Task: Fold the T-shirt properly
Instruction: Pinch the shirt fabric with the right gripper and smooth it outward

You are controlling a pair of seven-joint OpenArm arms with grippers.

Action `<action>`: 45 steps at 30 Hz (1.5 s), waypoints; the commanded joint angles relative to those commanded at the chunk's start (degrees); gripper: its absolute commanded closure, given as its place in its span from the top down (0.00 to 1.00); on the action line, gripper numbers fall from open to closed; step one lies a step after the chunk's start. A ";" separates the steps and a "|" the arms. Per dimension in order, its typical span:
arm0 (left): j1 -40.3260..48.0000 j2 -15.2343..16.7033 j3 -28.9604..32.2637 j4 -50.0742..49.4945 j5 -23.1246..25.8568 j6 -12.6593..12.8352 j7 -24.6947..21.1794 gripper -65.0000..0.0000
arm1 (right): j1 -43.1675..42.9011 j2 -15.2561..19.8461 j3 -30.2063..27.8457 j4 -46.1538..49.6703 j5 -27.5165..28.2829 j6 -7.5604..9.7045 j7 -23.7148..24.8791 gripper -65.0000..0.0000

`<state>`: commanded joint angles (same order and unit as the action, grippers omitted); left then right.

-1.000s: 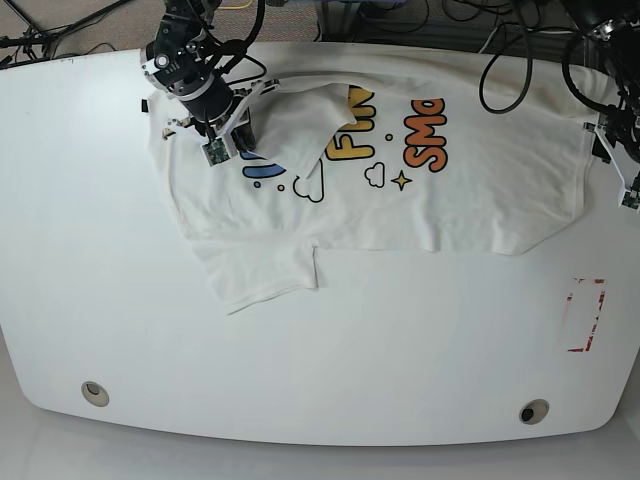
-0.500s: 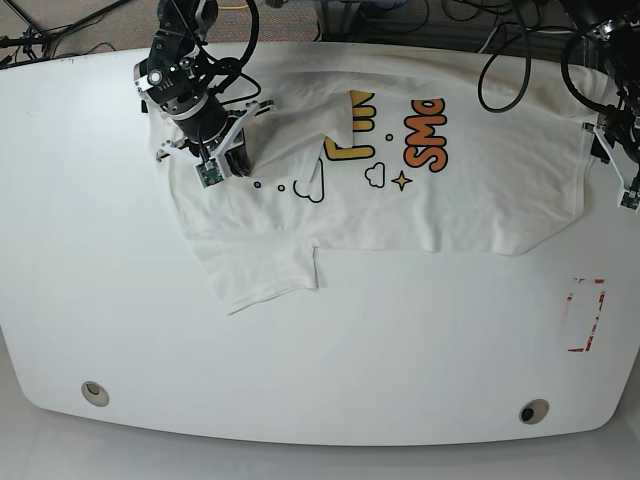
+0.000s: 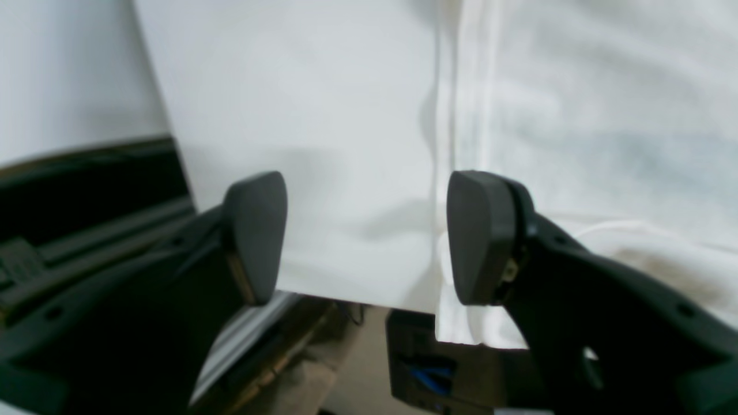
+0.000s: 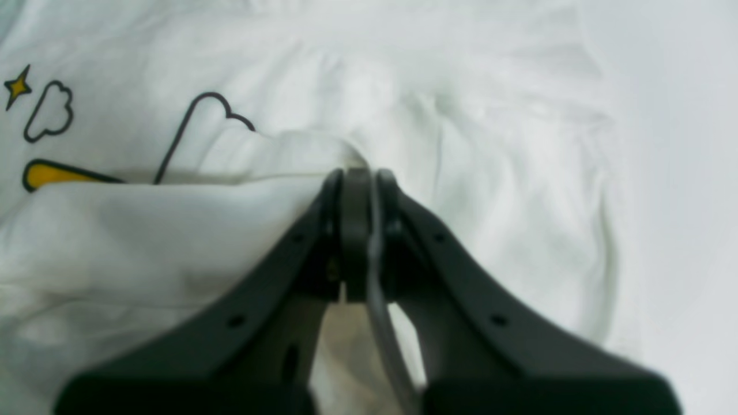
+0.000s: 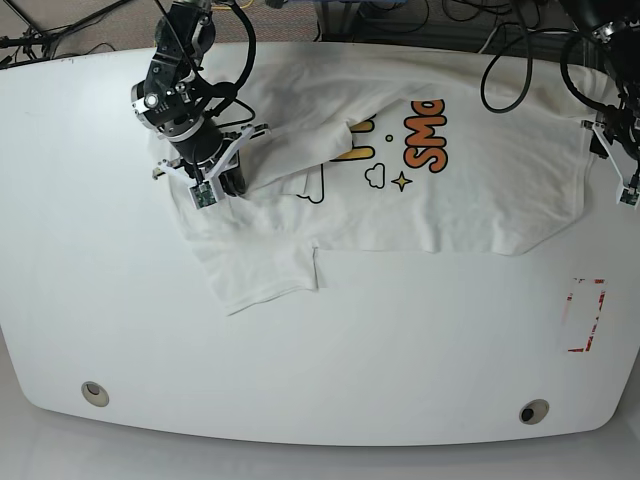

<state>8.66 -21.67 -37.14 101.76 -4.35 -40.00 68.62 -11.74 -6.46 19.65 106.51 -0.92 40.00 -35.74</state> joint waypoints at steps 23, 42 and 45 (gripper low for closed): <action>-1.58 0.00 0.00 -0.53 -0.09 0.00 0.00 0.60 | 3.69 2.81 4.75 -1.67 0.00 0.00 -0.26 0.05; -3.78 3.25 -0.18 -0.09 -0.62 0.00 0.00 0.61 | 3.08 2.46 6.42 -1.23 0.00 0.00 -0.35 0.31; -5.45 3.25 -0.26 -0.53 -0.53 0.00 0.00 0.61 | 2.73 2.37 6.42 -1.23 0.09 0.00 -0.35 0.57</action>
<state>3.21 -18.42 -37.41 101.23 -4.88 -40.00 68.62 -9.01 -4.09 26.07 105.27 -0.84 40.00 -36.09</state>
